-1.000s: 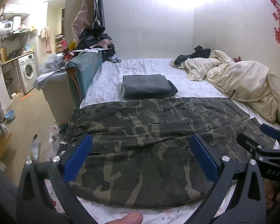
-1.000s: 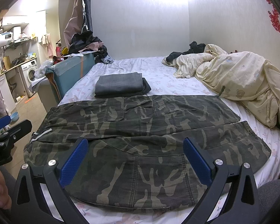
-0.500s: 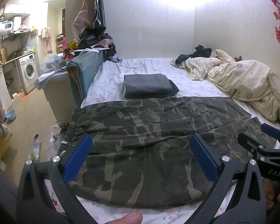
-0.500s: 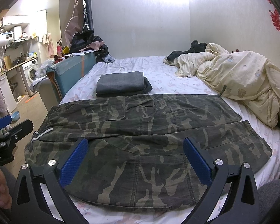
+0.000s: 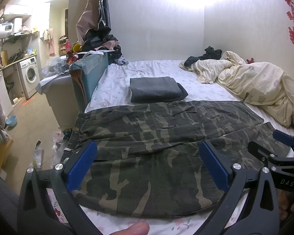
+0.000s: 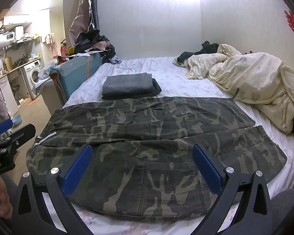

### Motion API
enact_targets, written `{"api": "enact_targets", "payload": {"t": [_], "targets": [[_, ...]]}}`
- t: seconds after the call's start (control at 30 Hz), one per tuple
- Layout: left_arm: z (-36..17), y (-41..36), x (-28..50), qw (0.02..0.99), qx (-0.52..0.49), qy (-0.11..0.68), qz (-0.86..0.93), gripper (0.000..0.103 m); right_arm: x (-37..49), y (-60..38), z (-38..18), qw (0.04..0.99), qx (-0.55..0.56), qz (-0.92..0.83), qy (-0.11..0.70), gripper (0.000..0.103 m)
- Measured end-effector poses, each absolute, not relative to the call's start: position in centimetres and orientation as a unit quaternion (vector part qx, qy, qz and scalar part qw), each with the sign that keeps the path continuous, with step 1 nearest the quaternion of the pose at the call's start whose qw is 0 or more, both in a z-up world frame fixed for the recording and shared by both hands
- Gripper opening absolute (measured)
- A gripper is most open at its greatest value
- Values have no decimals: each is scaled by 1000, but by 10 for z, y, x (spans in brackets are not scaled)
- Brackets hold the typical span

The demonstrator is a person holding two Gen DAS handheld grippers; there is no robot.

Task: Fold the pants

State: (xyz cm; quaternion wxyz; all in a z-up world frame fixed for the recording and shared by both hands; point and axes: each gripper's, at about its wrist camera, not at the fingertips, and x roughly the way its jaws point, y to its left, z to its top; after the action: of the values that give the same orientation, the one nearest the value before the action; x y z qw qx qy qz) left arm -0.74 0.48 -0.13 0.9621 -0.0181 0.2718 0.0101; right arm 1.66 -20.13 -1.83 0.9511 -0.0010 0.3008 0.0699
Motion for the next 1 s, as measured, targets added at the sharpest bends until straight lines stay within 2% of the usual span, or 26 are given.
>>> {"api": "enact_targets", "payload": {"t": [1.0], "targets": [[-9, 14, 0, 961, -16, 274, 12, 102, 17, -199, -17, 950, 3, 72, 303, 103]]}}
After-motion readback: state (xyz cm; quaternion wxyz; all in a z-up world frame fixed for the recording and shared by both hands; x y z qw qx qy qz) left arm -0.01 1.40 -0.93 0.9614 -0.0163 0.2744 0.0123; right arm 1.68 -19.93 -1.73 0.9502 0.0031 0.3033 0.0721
